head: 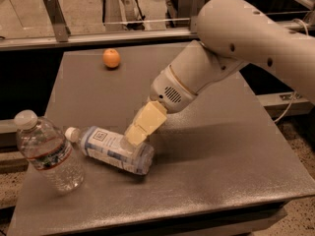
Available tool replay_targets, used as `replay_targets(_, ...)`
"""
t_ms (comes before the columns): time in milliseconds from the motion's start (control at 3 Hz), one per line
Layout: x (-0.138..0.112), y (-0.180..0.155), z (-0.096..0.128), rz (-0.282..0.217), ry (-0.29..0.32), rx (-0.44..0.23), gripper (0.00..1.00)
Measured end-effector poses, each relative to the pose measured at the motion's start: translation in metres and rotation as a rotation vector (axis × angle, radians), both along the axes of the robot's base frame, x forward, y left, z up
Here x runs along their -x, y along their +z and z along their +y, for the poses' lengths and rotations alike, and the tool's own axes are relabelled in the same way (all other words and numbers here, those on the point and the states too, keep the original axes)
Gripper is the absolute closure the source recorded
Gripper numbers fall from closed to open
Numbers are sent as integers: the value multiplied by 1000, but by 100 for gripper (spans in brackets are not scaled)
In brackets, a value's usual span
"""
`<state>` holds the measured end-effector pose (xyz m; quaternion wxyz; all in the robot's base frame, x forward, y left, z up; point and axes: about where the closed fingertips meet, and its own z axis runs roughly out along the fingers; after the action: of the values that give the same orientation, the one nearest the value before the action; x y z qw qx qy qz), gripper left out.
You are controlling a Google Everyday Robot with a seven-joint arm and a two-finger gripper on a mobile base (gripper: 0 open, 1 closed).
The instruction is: Move blue plastic bottle near water bottle
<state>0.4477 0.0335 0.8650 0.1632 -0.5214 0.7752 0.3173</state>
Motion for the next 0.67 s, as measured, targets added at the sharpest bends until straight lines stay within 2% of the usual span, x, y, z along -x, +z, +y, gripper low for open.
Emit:
replay_targets(333, -51, 25, -46, -76, -86, -85, 0)
replay_targets(667, -92, 69, -85, -194, -144, -197, 0)
